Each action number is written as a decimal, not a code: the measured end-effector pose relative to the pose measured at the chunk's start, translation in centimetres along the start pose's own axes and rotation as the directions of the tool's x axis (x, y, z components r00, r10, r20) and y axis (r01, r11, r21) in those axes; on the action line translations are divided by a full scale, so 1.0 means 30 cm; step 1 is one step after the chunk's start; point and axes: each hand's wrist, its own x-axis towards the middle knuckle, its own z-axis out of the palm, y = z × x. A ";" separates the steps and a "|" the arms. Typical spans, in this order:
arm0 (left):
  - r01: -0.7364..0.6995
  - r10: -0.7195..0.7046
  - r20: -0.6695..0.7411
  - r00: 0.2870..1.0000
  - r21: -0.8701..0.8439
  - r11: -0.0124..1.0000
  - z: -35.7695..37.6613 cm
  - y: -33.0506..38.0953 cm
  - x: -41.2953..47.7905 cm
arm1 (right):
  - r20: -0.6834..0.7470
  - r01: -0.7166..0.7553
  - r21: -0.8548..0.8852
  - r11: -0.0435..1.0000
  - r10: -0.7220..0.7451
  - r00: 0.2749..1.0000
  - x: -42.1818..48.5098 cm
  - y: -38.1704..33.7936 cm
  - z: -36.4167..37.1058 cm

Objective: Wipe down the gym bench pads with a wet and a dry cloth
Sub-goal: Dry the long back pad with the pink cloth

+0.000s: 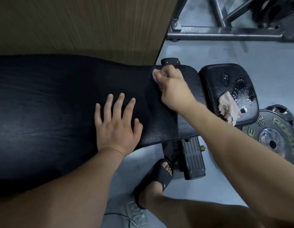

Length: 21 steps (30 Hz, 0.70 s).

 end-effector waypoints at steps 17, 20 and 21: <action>0.003 -0.003 0.024 1.000 0.023 1.000 -0.003 0.006 0.000 | 0.032 -0.202 -0.119 0.972 0.207 0.978 0.153 -0.080 -0.008; -0.001 -0.001 0.028 1.000 0.041 0.999 -0.007 0.005 -0.003 | 0.119 -0.044 -0.025 0.999 0.047 0.992 0.171 -0.228 0.024; -0.002 0.001 0.026 1.000 0.049 0.999 -0.008 0.005 -0.004 | 0.155 0.036 0.005 0.999 -0.036 0.987 0.172 -0.255 0.031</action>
